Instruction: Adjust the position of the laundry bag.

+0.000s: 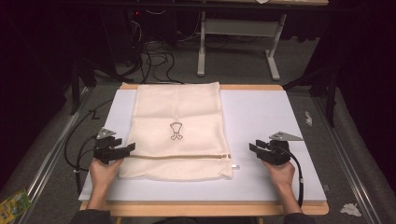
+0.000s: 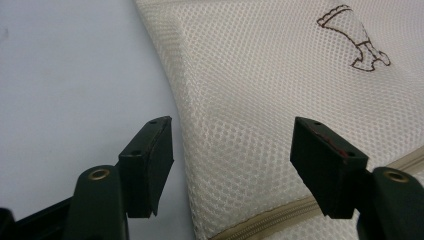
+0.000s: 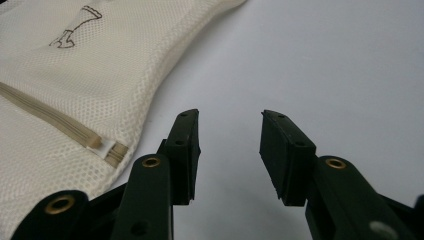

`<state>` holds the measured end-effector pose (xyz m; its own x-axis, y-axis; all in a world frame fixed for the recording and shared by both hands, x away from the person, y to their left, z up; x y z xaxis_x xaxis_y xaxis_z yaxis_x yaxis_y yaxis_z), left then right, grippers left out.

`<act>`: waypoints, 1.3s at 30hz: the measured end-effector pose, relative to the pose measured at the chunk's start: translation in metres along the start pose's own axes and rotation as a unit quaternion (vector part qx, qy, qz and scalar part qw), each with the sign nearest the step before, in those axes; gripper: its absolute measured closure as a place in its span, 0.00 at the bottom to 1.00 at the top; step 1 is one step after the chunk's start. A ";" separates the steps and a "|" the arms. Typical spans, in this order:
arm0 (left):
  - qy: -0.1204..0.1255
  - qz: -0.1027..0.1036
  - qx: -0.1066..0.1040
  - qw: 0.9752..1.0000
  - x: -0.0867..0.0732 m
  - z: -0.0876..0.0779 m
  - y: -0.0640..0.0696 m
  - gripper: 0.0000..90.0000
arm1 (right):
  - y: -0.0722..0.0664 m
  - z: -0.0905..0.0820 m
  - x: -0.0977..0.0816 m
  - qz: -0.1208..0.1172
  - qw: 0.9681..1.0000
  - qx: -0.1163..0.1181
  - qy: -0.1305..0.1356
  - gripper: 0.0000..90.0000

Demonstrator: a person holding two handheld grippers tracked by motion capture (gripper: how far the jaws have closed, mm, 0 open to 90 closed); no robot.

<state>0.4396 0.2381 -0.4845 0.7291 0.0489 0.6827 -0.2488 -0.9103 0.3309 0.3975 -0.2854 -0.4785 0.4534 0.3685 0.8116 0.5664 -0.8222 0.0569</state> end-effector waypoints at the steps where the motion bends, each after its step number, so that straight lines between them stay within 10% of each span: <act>1: 0.000 -0.001 0.003 1.000 0.001 0.001 -0.001 0.37 | -0.001 0.002 0.002 -0.001 1.000 0.003 0.000 0.67; 39: -0.013 -0.033 0.001 0.999 0.005 0.022 0.000 0.42 | -0.041 0.063 0.044 0.006 0.995 0.079 -0.055 0.62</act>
<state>0.4578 0.2296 -0.4955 0.7599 0.0977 0.6426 -0.1993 -0.9060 0.3734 0.4371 -0.2079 -0.4820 0.5279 0.4115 0.7429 0.6581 -0.7512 -0.0515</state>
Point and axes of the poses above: each handheld gripper's, and its own axes: z roughly forward along the jaws, x roughly out of its top, y roughly to its right, the point moved 4 cm from there along z, roughly forward along the jaws, and after that the axes turned 15 degrees about -z, right-handed, at the moved point
